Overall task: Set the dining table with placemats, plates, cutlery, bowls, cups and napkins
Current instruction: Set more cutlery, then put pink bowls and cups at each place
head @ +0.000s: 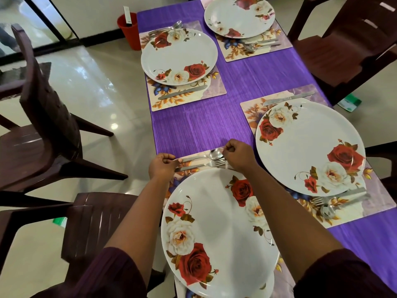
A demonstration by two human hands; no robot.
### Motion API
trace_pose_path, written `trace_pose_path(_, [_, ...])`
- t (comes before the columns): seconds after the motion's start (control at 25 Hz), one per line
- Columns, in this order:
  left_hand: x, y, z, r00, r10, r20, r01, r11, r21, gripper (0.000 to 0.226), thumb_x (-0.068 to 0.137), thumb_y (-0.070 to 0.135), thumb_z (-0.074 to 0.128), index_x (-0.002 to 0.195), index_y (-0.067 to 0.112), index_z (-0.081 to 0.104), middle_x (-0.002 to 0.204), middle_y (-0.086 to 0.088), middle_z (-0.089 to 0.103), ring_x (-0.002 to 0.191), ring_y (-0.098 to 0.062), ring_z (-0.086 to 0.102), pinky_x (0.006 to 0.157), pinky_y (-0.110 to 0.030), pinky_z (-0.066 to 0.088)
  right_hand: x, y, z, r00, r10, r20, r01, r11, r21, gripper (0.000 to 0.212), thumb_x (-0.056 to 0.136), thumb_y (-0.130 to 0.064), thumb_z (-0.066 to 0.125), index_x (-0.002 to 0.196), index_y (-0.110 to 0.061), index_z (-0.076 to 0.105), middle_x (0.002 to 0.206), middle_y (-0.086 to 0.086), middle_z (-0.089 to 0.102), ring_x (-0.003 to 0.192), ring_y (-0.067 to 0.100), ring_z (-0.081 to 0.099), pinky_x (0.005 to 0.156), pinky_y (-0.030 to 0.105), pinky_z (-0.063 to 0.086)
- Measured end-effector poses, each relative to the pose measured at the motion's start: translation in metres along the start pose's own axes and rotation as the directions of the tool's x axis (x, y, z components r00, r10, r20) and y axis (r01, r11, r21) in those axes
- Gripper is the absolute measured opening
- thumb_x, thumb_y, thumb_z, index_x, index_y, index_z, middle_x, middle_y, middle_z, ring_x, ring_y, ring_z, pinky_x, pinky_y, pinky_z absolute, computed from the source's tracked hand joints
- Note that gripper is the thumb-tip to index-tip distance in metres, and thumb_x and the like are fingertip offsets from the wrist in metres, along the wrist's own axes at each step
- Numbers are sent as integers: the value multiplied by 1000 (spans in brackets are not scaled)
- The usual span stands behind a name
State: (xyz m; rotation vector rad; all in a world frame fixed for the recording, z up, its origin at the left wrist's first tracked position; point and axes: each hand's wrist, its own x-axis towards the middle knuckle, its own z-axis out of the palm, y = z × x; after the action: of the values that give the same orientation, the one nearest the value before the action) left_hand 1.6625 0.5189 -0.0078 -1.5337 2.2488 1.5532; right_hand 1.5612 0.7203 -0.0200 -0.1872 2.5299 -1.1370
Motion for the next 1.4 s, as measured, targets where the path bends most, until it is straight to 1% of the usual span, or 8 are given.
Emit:
trace_pose_path(0.4, [0, -7, 1, 999, 31, -15, -31, 999, -19, 12, 85, 18, 72, 94, 19, 65, 89, 4, 66, 82, -13, 66, 68, -22, 55, -2, 0, 0, 1000, 7, 0, -7, 1000, 5, 9, 88, -15, 63, 80, -11, 62, 68, -1, 58, 65, 12, 53, 64, 24, 44])
trace_pose_path(0.6, [-1, -11, -3, 999, 42, 16, -41, 999, -26, 13, 89, 24, 68, 101, 19, 65, 97, 2, 67, 89, -15, 65, 74, -26, 56, -5, -5, -1, 999, 38, 25, -39, 999, 11, 25, 94, -29, 60, 84, -6, 62, 72, 2, 59, 67, 13, 53, 56, 21, 39])
trace_pose_path(0.72, [-5, -10, -6, 995, 83, 59, -85, 996, 35, 17, 92, 19, 65, 108, 17, 62, 105, -1, 64, 95, -20, 63, 73, -24, 53, -10, -12, -5, 996, 90, 8, -91, 992, 92, 26, 94, -34, 60, 91, -9, 60, 83, 3, 63, 79, 18, 59, 65, 25, 44])
trace_pose_path(0.8, [-17, -10, -11, 983, 185, -11, -184, 979, 85, 19, 94, 20, 62, 112, 16, 60, 112, -4, 61, 101, -22, 61, 74, -25, 52, -25, -16, -9, 991, 91, -95, -79, 990, 119, 26, 94, -33, 60, 99, -8, 61, 91, 5, 66, 86, 21, 62, 70, 27, 44])
trace_pose_path(0.92, [-44, -21, -19, 840, 515, -168, -374, 776, 508, 28, 94, 25, 61, 119, 14, 59, 126, -10, 55, 124, -29, 46, 99, -42, 42, -58, -16, -12, 959, -68, -276, 7, 976, -218, 29, 93, -28, 57, 113, -8, 62, 105, 10, 66, 99, 27, 55, 74, 30, 39])
trace_pose_path(1.04, [-84, -26, -24, 730, 678, -89, -448, 573, 686, 41, 94, 32, 57, 132, 18, 51, 146, -9, 42, 146, -32, 15, 115, -52, 14, -100, -15, -17, 938, -182, -296, 15, 872, -489, 33, 91, -31, 56, 119, -14, 59, 116, 11, 59, 109, 31, 50, 87, 41, 41])
trace_pose_path(1.2, [-144, -42, -31, 750, 660, -46, -442, 552, 707, 63, 98, 52, 35, 153, 24, 22, 163, -3, 8, 149, -27, -13, 115, -53, -9, -163, -4, -39, 916, -237, -324, 6, 815, -580, 40, 78, -29, 68, 114, -13, 63, 122, 15, 58, 121, 38, 49, 99, 53, 38])
trace_pose_path(1.4, [-241, -79, -15, 744, 667, 36, -510, 532, 676, 75, 94, 67, 22, 155, 26, 11, 163, -2, -5, 148, -24, -17, 112, -49, -20, -267, 32, -75, 912, -247, -327, -21, 769, -639, 57, 68, -27, 80, 121, -12, 63, 130, 18, 55, 130, 42, 45, 104, 60, 34])
